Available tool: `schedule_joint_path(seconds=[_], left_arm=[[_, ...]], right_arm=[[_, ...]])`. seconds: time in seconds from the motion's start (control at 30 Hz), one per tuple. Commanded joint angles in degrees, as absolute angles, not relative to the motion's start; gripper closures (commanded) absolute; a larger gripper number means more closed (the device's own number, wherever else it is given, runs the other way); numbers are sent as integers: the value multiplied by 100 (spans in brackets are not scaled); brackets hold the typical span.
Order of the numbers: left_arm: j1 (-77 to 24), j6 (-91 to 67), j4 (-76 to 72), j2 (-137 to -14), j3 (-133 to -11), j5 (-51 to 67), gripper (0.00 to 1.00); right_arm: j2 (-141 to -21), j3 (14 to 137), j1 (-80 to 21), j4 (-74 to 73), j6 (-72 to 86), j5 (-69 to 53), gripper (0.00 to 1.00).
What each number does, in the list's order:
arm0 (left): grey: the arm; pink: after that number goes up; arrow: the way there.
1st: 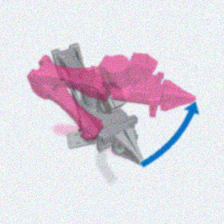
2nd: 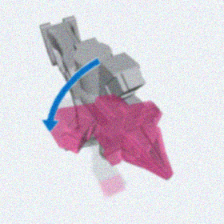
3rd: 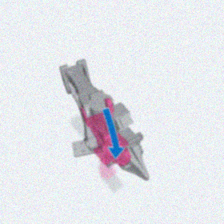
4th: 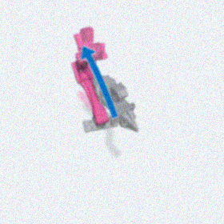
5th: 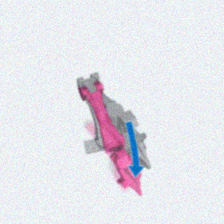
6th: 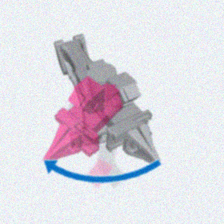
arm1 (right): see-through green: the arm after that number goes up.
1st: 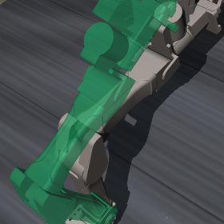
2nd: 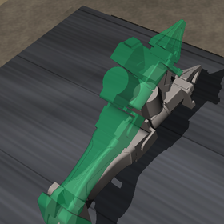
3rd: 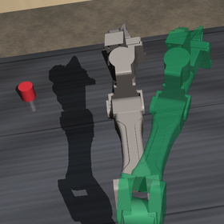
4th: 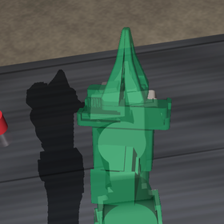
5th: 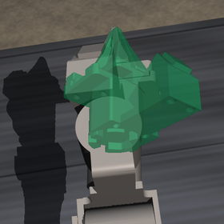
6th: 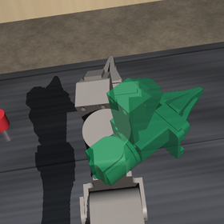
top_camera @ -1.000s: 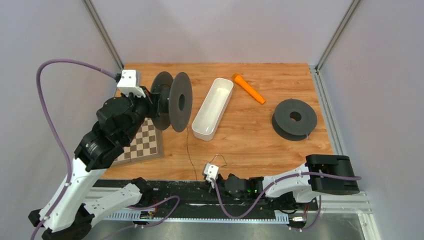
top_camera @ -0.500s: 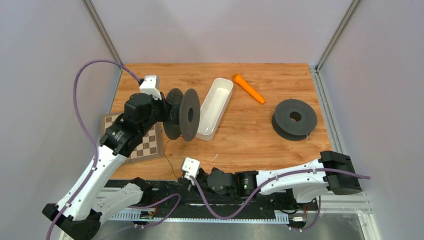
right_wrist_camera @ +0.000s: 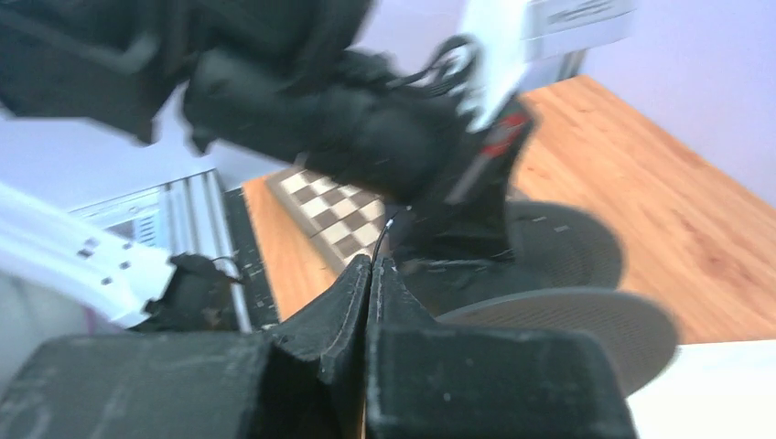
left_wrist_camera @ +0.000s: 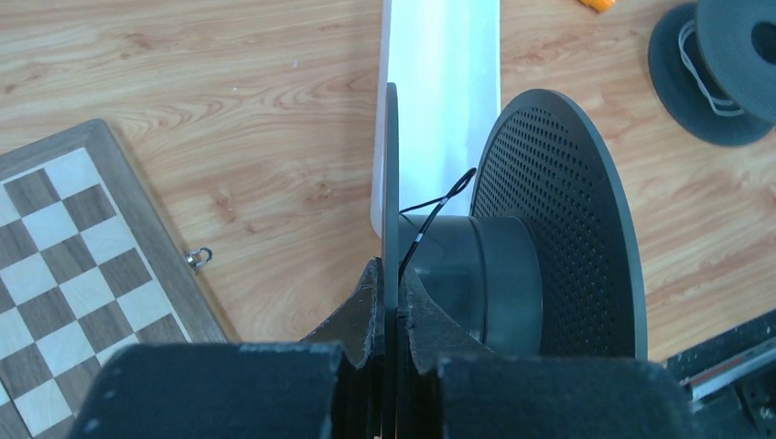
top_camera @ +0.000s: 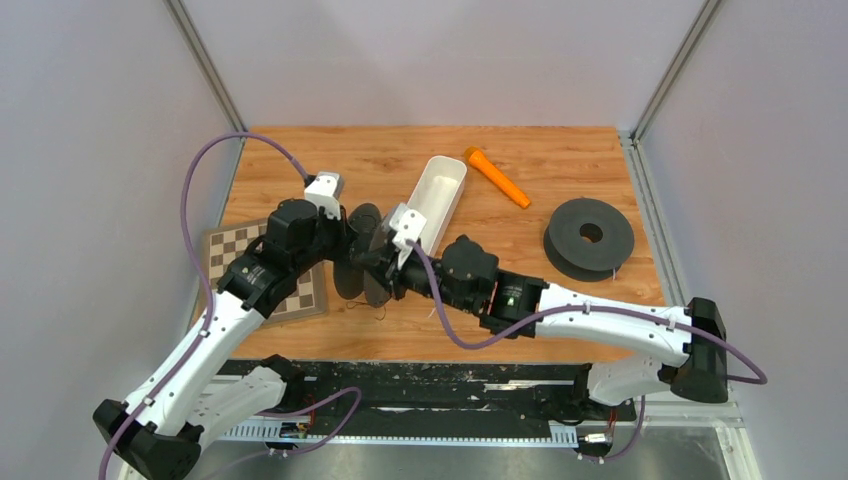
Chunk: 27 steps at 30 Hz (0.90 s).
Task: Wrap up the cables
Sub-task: Wrap the cable around the cable reel.
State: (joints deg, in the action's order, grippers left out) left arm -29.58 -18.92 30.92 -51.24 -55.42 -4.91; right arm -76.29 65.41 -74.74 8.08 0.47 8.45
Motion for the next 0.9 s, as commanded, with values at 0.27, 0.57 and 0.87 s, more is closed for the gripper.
schedule_joint_path(seconds=[0.27, 0.57, 0.87], left_arm=[[-2961, -427, 3116, -4709, -5577, 497, 100], [-2962, 298, 3645, -4601, -5775, 1162, 100], [-2947, 115, 3884, -4530, -6036, 1612, 100]], right_arm=[[-7156, 6724, -5868, 196, -328, -118, 100], [-6710, 6147, -5160, 176, -847, -22, 100], [-6247, 5537, -4644, 183, -1007, -136, 100]])
